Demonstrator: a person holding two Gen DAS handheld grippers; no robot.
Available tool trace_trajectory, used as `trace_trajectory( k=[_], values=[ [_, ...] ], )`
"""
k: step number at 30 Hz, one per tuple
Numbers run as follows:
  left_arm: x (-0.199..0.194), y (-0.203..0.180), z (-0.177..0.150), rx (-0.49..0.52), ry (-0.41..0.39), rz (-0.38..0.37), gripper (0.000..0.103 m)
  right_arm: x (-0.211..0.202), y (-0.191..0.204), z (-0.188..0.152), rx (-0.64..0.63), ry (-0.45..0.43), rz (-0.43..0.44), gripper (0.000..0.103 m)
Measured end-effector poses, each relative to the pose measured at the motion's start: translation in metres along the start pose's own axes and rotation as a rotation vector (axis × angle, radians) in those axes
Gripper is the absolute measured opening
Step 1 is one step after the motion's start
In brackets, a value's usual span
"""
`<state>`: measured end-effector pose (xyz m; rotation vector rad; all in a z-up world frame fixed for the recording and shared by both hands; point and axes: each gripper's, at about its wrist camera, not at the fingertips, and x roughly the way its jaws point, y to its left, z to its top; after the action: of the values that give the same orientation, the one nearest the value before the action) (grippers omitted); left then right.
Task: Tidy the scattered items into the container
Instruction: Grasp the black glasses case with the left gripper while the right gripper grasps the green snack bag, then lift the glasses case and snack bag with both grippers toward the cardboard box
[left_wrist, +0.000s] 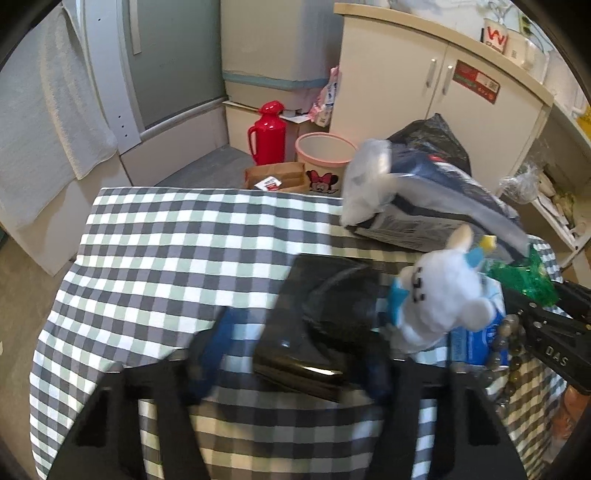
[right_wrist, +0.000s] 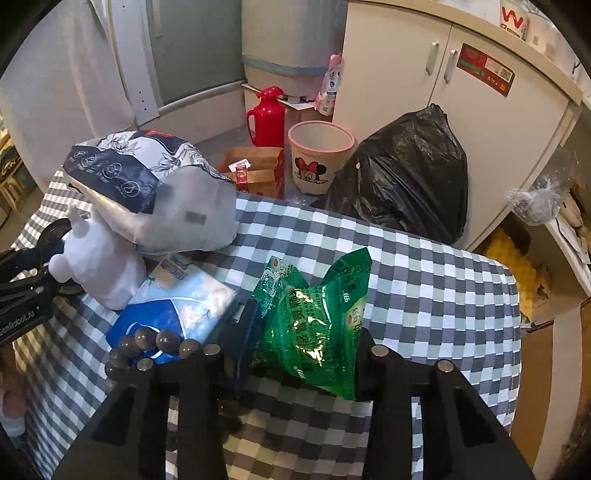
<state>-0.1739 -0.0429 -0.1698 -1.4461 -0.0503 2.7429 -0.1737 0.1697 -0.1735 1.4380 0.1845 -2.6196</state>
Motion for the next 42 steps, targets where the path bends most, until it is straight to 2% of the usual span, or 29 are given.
trace_trajectory(
  k=[17,42],
  values=[
    [-0.028,-0.001,-0.001,0.013,-0.034,0.012,0.046,-0.024,-0.01,-0.011,0.046,-0.029,0.021,0.034],
    [-0.101,0.002,-0.006,0.002,-0.147,0.02,0.046,-0.098,0.001,-0.02,0.051,-0.163,0.019,0.033]
  ],
)
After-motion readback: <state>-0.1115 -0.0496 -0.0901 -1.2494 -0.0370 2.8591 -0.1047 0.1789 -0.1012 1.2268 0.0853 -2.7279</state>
